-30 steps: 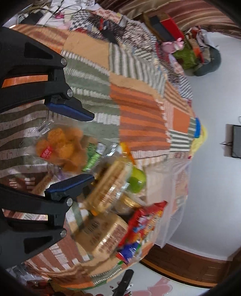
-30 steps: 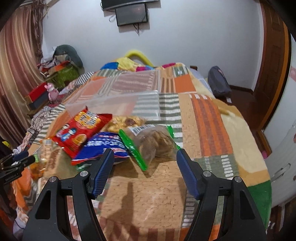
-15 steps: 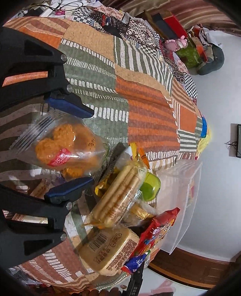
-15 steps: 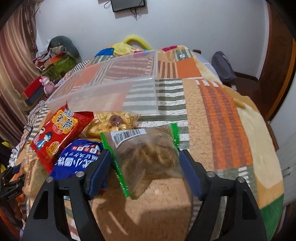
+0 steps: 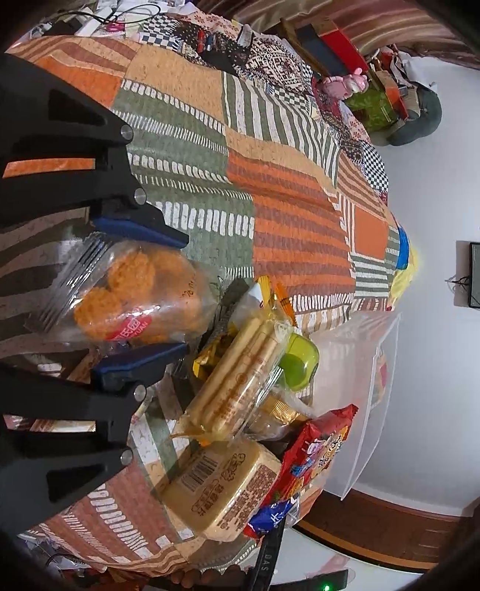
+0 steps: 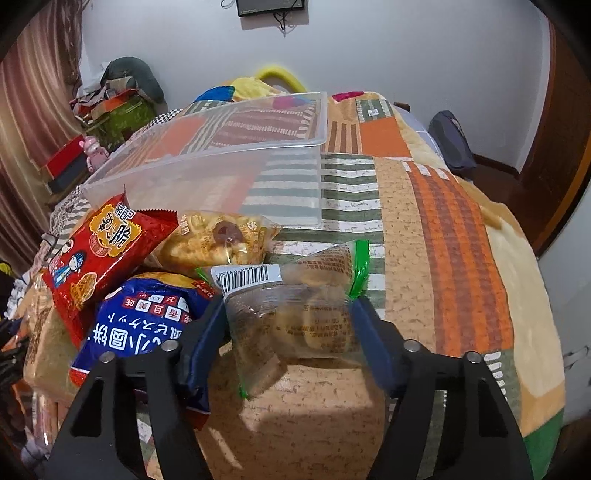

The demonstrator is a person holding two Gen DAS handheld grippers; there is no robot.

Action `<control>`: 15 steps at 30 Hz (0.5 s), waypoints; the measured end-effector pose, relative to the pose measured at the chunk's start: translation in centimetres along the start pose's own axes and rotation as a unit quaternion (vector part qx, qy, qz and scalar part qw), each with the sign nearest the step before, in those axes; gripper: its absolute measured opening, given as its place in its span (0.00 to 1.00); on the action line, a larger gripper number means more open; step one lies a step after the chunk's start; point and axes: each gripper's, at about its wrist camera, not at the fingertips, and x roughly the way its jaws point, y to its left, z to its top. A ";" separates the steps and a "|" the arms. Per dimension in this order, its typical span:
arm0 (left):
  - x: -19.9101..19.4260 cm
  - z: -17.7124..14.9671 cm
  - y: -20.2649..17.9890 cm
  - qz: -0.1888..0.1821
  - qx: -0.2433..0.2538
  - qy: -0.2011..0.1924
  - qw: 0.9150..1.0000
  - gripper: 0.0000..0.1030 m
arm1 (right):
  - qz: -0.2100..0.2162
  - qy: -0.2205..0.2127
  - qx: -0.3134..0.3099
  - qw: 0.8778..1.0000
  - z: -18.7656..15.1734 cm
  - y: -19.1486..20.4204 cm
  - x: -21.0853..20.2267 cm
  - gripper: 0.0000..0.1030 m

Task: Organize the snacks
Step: 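Grasp the orange puff bag with left tool while right grasps cookie bag, then drop puff bag into clear box with left tool while right drops cookie bag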

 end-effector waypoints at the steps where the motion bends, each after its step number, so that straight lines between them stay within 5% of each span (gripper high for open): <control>1: -0.2 0.0 0.1 0.001 -0.001 -0.001 1.000 0.49 | 0.001 -0.001 -0.001 1.000 -0.1 -0.1 -0.2 0.58; 15: -5.6 2.6 0.8 0.014 -0.009 -0.059 0.998 0.48 | 0.004 -0.051 0.015 0.999 1.4 -0.4 -4.4 0.55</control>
